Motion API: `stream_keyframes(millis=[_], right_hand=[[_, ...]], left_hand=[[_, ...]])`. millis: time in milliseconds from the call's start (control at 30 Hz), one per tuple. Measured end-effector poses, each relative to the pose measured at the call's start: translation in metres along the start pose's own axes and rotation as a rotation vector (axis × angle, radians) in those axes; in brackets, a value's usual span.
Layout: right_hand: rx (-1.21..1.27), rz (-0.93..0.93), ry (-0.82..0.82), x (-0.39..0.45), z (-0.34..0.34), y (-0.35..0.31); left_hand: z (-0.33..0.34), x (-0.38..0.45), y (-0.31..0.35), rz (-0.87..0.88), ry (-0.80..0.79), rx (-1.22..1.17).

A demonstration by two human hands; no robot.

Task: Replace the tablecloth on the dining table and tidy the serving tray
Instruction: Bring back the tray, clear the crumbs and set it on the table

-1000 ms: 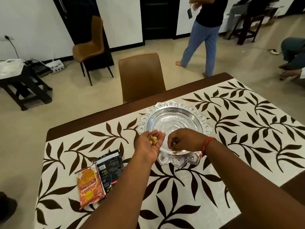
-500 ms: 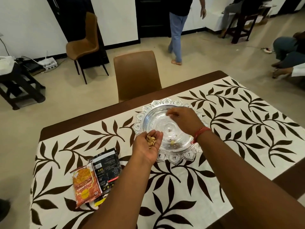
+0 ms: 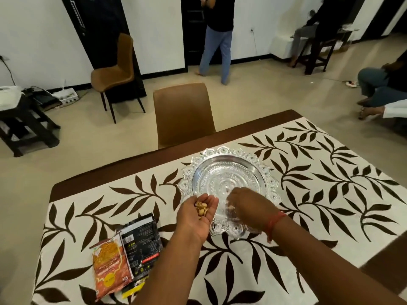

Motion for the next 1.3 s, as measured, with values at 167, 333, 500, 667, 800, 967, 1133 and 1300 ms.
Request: stream_keyframes(millis=[167, 333, 500, 667, 800, 967, 1133, 1300], right_hand=[[-0.022, 0.328, -0.089, -0.001, -0.011, 0.013], [-0.001, 0.195, -0.177, 0.006, 0.006, -0.024], [0.079, -0.016, -0.234, 0.002, 0.003, -0.041], [0.105, -0.097, -0.189, -0.001, -0.008, -0.043], [0.148, -0.099, -0.194, 0.0, -0.009, -0.049], [0.187, -0.082, -0.182, -0.002, -0.013, -0.048], [0.296, -0.028, -0.118, -0.002, -0.02, -0.043], [0.456, 0.006, -0.005, -0.003, -0.033, -0.028]], left_hand=[[0.002, 0.0, 0.0, -0.008, 0.009, 0.007], [0.005, 0.0, -0.001, -0.009, 0.012, 0.002], [0.007, -0.001, 0.0, 0.005, 0.011, -0.004], [0.006, -0.003, 0.001, 0.003, 0.013, 0.001], [0.007, -0.001, 0.0, 0.003, 0.005, -0.003], [0.006, -0.002, 0.002, -0.001, 0.01, 0.001], [0.007, -0.003, 0.003, -0.007, 0.001, 0.0], [0.006, -0.003, 0.005, -0.015, -0.002, -0.01]])
Point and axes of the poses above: each hand's wrist, its own x-axis towards the middle knuckle, its own z-axis out of the palm, y = z × x, the point moved 3 cm from there along x, towards the middle knuckle, and after that the axes turned 10 degrees about -y, right-handed, at the moved point
